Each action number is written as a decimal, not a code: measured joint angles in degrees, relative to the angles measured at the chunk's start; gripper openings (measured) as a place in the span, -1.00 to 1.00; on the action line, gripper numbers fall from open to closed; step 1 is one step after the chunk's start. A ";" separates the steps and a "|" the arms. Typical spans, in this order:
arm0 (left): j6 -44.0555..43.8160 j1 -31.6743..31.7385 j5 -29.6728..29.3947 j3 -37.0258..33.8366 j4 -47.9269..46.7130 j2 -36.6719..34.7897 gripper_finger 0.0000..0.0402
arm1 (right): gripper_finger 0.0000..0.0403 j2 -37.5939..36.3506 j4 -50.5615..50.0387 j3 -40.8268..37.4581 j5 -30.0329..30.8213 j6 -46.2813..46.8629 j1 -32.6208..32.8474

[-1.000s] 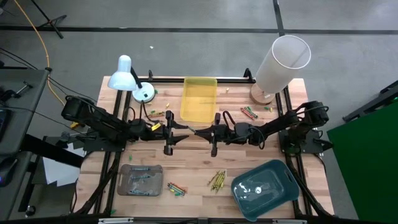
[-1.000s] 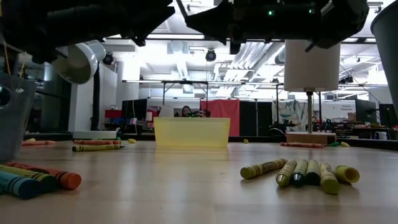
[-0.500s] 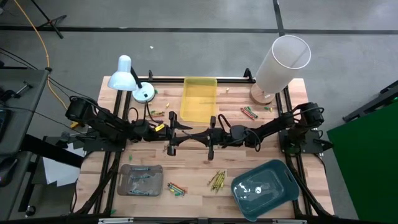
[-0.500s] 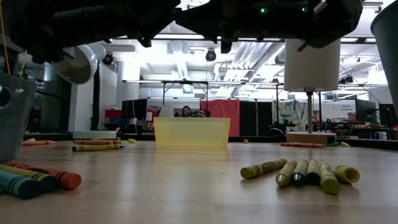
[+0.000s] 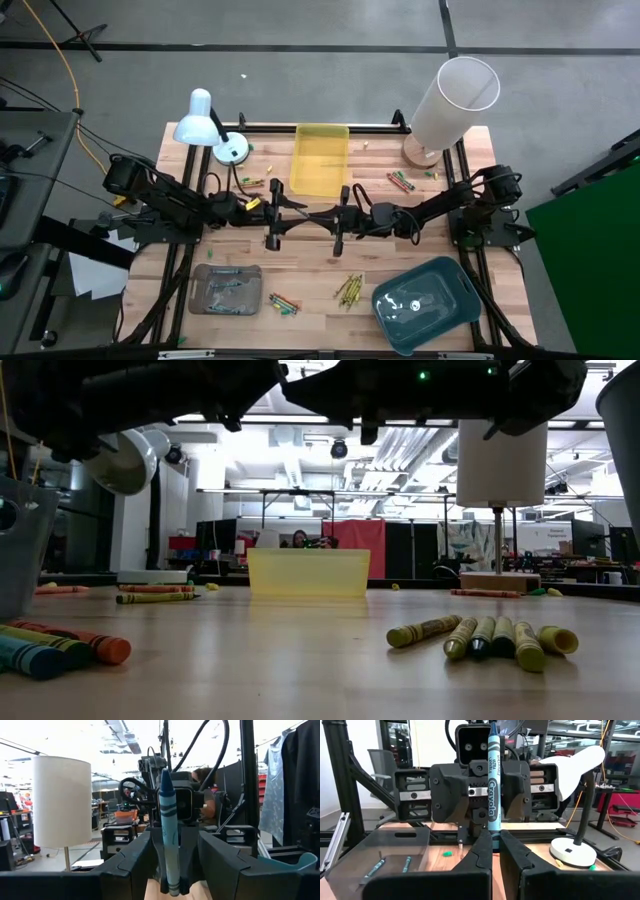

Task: Sort crayons
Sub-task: Put the blue crayon into the black bin

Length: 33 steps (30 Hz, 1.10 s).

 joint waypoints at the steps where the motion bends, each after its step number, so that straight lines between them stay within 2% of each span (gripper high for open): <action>1: -0.46 0.00 0.00 0.00 0.27 0.00 -0.26 | -1.00 0.00 -0.05 0.00 -0.01 0.01 -0.04; 8: -0.99 0.00 -0.18 0.00 0.49 0.00 -0.35 | -1.00 0.00 -0.23 -0.02 -0.02 -0.01 -0.04; 12: -0.95 0.00 -0.22 0.00 0.47 0.00 -0.57 | -1.00 0.00 -0.23 -0.02 -0.02 -0.30 -0.04; 16: -0.92 0.00 -0.57 0.00 0.29 0.00 -0.89 | -1.00 0.00 -0.26 -0.05 -0.05 -0.34 -0.04; 20: -0.53 -0.02 -2.02 0.00 -0.38 0.00 -0.93 | -0.93 0.00 -0.49 -0.09 0.00 -0.43 -0.04; 24: 0.43 0.04 -4.70 0.01 -2.53 0.00 -0.97 | -0.77 -0.29 -1.20 -0.11 3.88 -0.44 0.15; 29: 1.54 0.04 -7.43 -0.02 -6.34 -1.33 -0.97 | -0.39 -2.52 -5.02 -0.11 10.77 -1.54 1.24; 33: 2.22 0.02 -9.37 -0.03 -14.80 -5.93 -0.98 | -0.12 -5.21 -8.13 -0.09 16.14 -6.08 3.36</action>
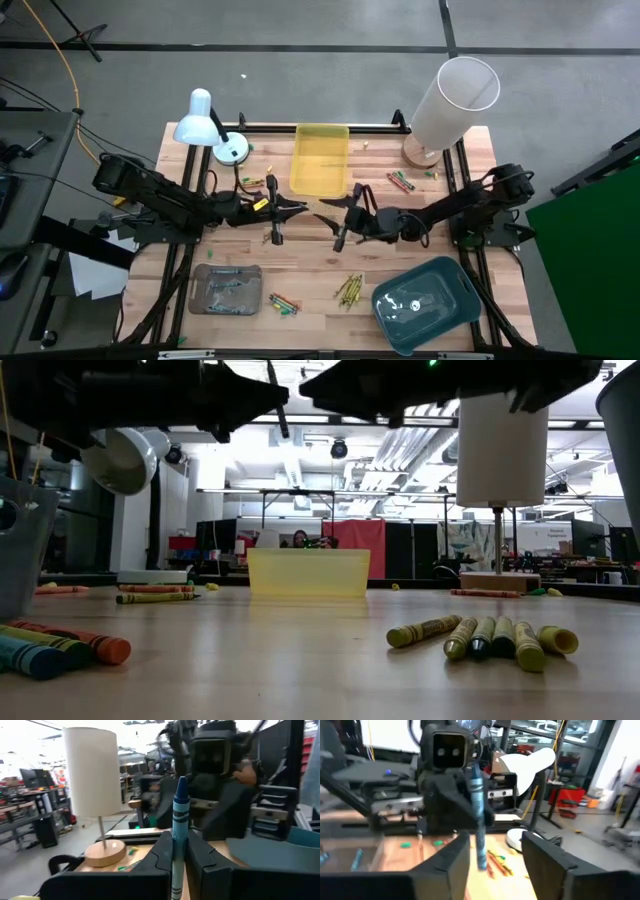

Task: Sort crayons
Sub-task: Put the blue crayon into the black bin

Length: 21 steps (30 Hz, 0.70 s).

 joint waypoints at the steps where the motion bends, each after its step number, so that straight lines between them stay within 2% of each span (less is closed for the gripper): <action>1: -0.02 0.00 -0.09 0.01 -2.50 -1.69 -0.98 | -0.07 -0.61 -1.48 0.00 1.26 -0.58 0.50; 6: -5.96 -2.02 -0.02 0.01 -20.87 -12.29 -0.99 | 0.02 -4.80 -8.90 0.00 8.26 -2.22 2.08; 9: -13.47 -5.74 0.13 1.14 -37.11 -19.02 -0.99 | 0.02 -6.71 -13.48 0.00 11.34 -2.51 2.28; 12: -22.04 -11.36 0.09 4.97 -54.50 -23.77 -0.99 | 0.02 -8.29 -15.44 0.00 11.59 -3.12 1.79; 16: -33.02 -21.18 -3.51 12.76 -74.96 -24.00 -0.99 | 0.02 -8.38 -15.27 0.00 11.59 -4.54 0.29; 21: -46.99 -33.24 -7.11 25.01 -96.67 -16.54 -0.99 | 0.02 -8.34 -15.00 0.01 10.44 -4.69 -1.92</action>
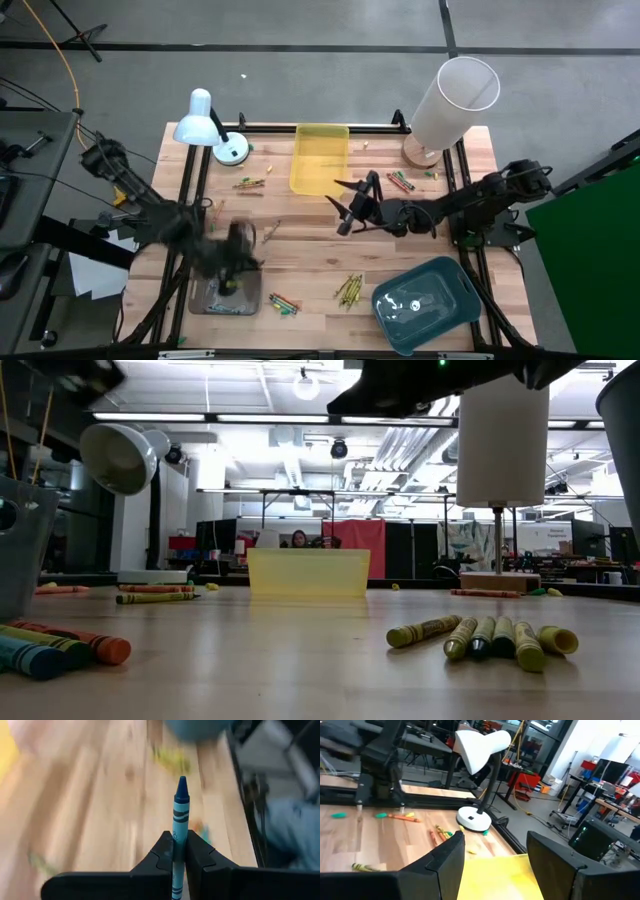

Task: Sort crayons
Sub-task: Put the blue crayon into the black bin

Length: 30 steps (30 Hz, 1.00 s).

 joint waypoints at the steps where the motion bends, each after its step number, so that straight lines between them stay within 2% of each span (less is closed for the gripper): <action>1: -3.10 -2.06 0.15 2.38 -4.11 2.22 -0.99 | 0.02 0.00 0.30 0.00 -0.19 0.07 -0.32; 6: -16.89 -9.39 7.14 11.23 -22.63 14.44 -0.99 | 0.02 0.02 0.43 0.01 -4.48 1.31 -1.42; 10: -21.58 -11.47 15.33 12.81 -27.25 22.41 -0.99 | 0.02 0.04 1.91 0.01 -7.21 1.50 -1.73; 15: -18.39 -11.18 22.31 12.81 -26.87 29.57 -0.98 | 0.02 0.04 3.56 0.01 -7.36 1.47 -1.76; 20: -12.94 -10.24 24.60 12.81 -26.47 33.73 -0.97 | 0.02 0.04 3.47 0.01 -7.36 1.41 -1.76; 25: -10.40 -8.83 26.29 12.81 -25.95 34.68 -0.97 | 0.02 0.04 3.26 0.01 -7.36 1.79 -1.76; 30: -8.19 -6.73 32.38 12.81 -26.01 34.44 -0.91 | 0.02 0.07 2.35 0.01 -7.36 1.79 -1.76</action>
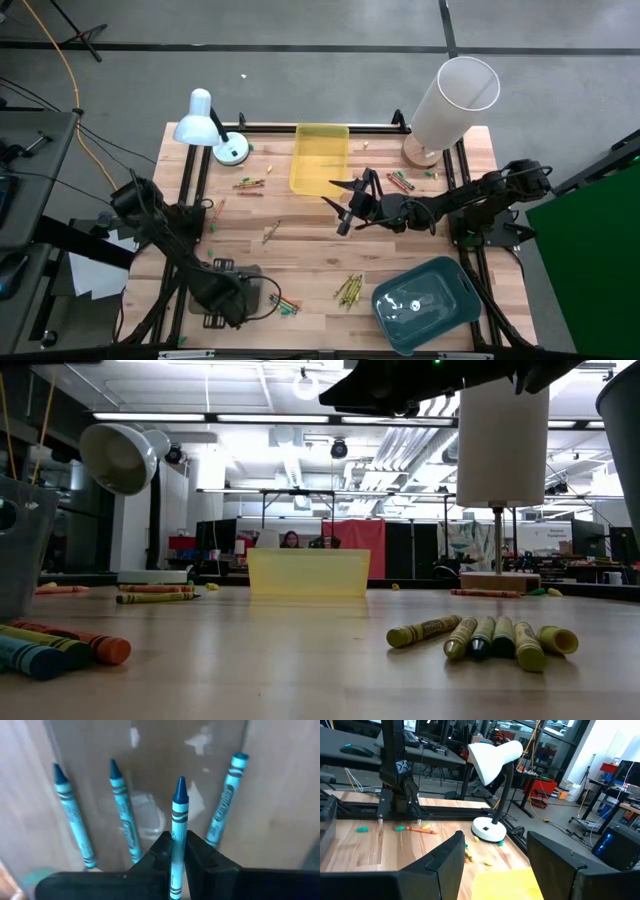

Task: Sort crayons
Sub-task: Put the blue crayon into the black bin

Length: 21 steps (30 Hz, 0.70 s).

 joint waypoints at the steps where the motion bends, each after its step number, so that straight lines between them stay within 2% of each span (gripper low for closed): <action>1: 0.03 0.34 1.31 0.00 0.00 -0.17 -0.87 | 0.02 0.00 0.06 0.00 0.00 0.00 0.00; 7: 0.10 2.56 6.49 0.04 0.00 -1.05 -0.54 | 0.02 0.00 0.02 0.00 0.00 0.00 0.00; 11: 0.09 3.64 6.64 0.13 -0.22 -3.93 -0.36 | 0.02 0.00 0.00 0.00 0.00 0.00 0.00; 15: 0.32 5.45 4.90 2.66 -5.68 -9.37 -0.26 | 0.02 0.00 0.14 0.00 0.00 0.01 0.01; 17: 1.53 6.35 -0.66 4.10 -7.79 -13.35 -0.26 | 0.02 0.00 0.15 0.00 -0.27 0.41 0.08; 19: 3.55 6.77 -10.96 4.41 -6.95 -18.09 -0.27 | 0.02 0.00 0.18 0.00 -1.91 1.07 0.09; 21: 6.47 7.20 -23.65 4.51 -4.37 -22.97 -0.29 | 0.02 0.00 0.19 0.00 -3.49 1.26 0.11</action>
